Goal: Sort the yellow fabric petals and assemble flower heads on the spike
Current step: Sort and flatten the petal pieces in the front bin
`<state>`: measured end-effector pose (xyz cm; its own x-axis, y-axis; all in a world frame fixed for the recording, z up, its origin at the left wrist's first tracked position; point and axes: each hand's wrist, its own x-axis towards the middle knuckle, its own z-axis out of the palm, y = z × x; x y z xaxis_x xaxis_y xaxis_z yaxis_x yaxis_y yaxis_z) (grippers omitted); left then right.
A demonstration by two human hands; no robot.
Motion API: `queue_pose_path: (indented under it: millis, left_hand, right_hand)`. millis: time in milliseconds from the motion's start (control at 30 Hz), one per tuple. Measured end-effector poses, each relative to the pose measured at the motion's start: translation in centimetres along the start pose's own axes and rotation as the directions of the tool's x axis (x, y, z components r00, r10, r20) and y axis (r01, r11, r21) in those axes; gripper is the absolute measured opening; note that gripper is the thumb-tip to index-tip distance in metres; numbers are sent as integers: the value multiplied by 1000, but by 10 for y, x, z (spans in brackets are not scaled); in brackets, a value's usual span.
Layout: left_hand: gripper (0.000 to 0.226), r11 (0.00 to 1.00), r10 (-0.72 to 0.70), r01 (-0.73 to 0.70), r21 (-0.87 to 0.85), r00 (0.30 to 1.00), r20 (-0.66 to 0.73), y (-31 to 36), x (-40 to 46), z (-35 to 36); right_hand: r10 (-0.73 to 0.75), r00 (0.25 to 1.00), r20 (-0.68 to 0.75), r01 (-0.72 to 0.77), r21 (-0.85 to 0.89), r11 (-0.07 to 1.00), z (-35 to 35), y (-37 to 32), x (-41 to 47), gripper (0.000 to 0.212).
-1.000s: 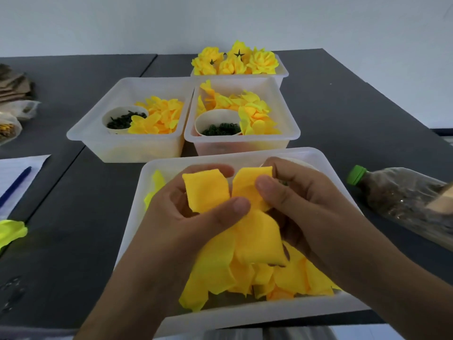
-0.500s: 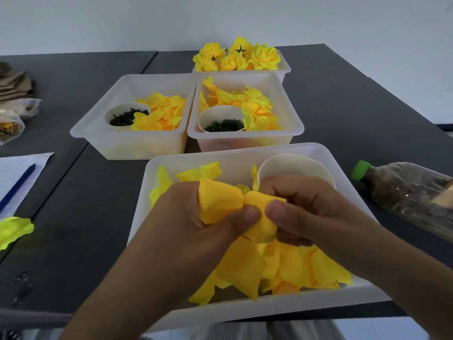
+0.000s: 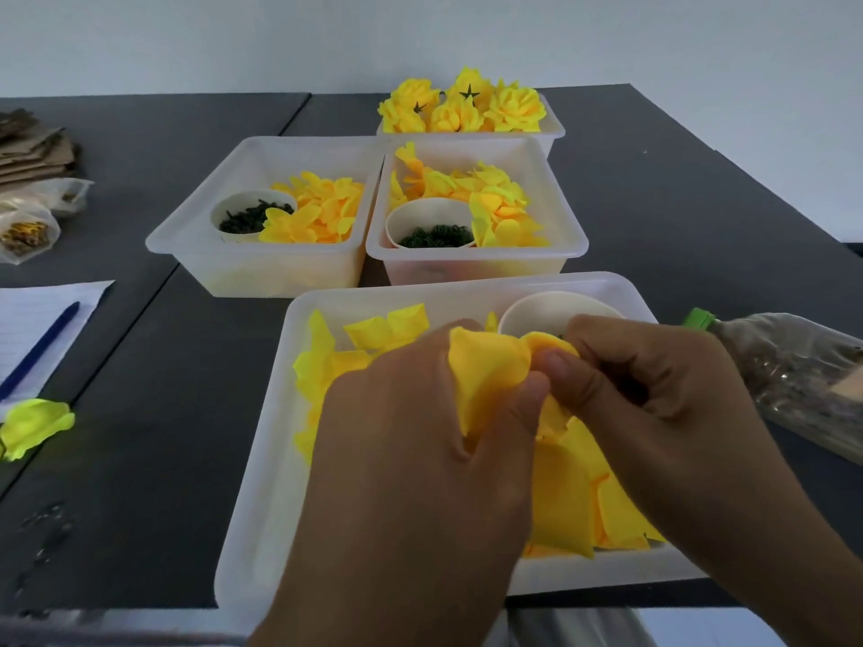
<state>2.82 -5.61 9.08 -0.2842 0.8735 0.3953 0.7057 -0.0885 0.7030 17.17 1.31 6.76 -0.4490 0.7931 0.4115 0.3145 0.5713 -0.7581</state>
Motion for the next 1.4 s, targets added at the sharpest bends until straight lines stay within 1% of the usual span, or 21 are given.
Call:
queue_pose_path:
  millis: [33,100,200,300,433,500,567,633,700,767,833,867,933,1000,1033,1100,1133,1167,1233,1300,1400]
  left_hand:
    - [32,997,-27,30,-78,999,33,0,2,1]
    - [25,972,-6,37,-231,991,131,-5,4,6]
    - [23,926,-2,64,-372,986,166,-7,2,0]
    - [23,937,24,17,-350,993,112,-9,-5,-8]
    - [27,935,-32,102,-339,978,206,-16,-2,-9]
    - [26,932,-17,114,-344,963,270,-17,4,-14]
    - [22,927,52,93,-362,927,371,-17,11,-21]
    - [20,925,119,75,-373,875,470,-17,17,-25]
    - [18,921,135,86,-381,846,516,-18,21,-26]
    - [19,901,137,130,-414,820,556,-19,23,-27]
    - [24,877,122,194,-440,794,595,-20,24,-27]
    - [24,868,111,222,-444,785,609,-21,24,-26]
    - [17,860,107,245,-448,772,626,-21,23,-25]
    - [11,871,110,234,-432,764,635,-21,22,-25]
    - [11,880,99,231,-415,765,636,-21,21,-25]
    - [14,901,60,223,-372,785,616,-21,18,-25]
    - [17,909,49,214,-358,798,601,-21,17,-26]
    - [21,911,44,210,-355,807,589,-20,15,-26]
    - [26,901,29,223,-371,825,565,-19,11,-26]
    - [24,875,-8,273,-400,835,551,-19,9,-25]
    - [20,823,-73,363,-437,830,552,-19,10,-25]
  right_hand:
    - [-6,1000,-14,6,-6,1000,-1,-2,-2,43]
    - [-43,999,-13,43,-3,999,-3,-10,-4,41]
    - [-64,997,41,60,92,994,-2,-14,-6,40]
    - [38,985,165,-91,326,941,-2,-7,-2,46]
    - [134,954,269,-239,406,882,-5,3,-4,42]
    - [165,890,425,-367,455,811,-8,5,-4,47]
    - [193,806,559,-501,472,725,-12,6,0,58]
    - [121,771,625,-525,516,677,-17,8,6,64]
    - [36,749,662,-526,560,640,-19,6,12,48]
    - [-47,701,711,-569,598,564,-20,4,16,29]
    - [-130,631,765,-649,612,453,-20,2,16,25]
    - [-144,600,787,-677,595,433,-20,2,15,30]
    - [-125,550,825,-692,535,484,-22,3,14,45]
    - [-94,544,834,-653,491,576,-25,5,17,46]
    - [-65,565,822,-603,466,648,-26,4,19,41]
    - [5,669,743,-386,342,857,-28,3,20,36]
    - [14,730,683,-243,241,940,-28,1,19,38]
    - [0,779,627,-115,142,983,-27,-1,17,40]
    - [-80,851,519,102,-12,995,-24,-9,14,41]
    - [-161,895,416,249,-168,954,-22,-14,12,36]
    - [-219,919,327,331,-338,881,-19,-20,12,30]
